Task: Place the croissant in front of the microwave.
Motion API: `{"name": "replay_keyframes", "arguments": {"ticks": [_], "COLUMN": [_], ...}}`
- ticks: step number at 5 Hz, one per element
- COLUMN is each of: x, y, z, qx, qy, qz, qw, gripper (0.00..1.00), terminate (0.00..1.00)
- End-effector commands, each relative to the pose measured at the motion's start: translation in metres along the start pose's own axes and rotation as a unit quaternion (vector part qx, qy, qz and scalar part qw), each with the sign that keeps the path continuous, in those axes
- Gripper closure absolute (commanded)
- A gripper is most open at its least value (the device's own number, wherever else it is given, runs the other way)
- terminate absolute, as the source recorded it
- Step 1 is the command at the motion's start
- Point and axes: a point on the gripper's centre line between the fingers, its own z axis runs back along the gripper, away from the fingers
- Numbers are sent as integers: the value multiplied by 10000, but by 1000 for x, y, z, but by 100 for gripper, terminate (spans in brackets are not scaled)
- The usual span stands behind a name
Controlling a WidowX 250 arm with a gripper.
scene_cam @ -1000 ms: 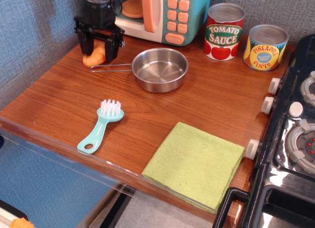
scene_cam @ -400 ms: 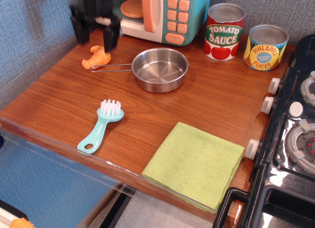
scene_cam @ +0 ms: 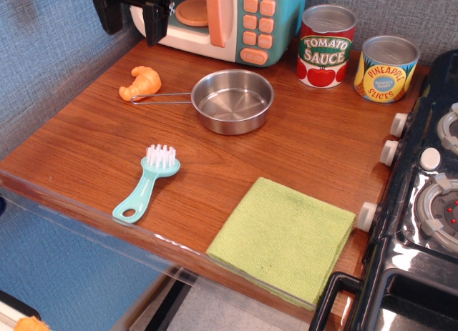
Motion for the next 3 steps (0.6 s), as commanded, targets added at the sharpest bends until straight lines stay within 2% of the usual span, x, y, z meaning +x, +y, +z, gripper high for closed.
{"name": "replay_keyframes", "arguments": {"ticks": [1, 2, 3], "x": [-14, -14, -14], "y": [-12, -12, -12], "z": [24, 24, 24], "qx": [-52, -52, -52], "qy": [-804, -804, -804], "qz": [-31, -31, -31], "qw": [9967, 9967, 9967], "gripper": [0, 0, 0], "terminate": [0, 0, 100]}}
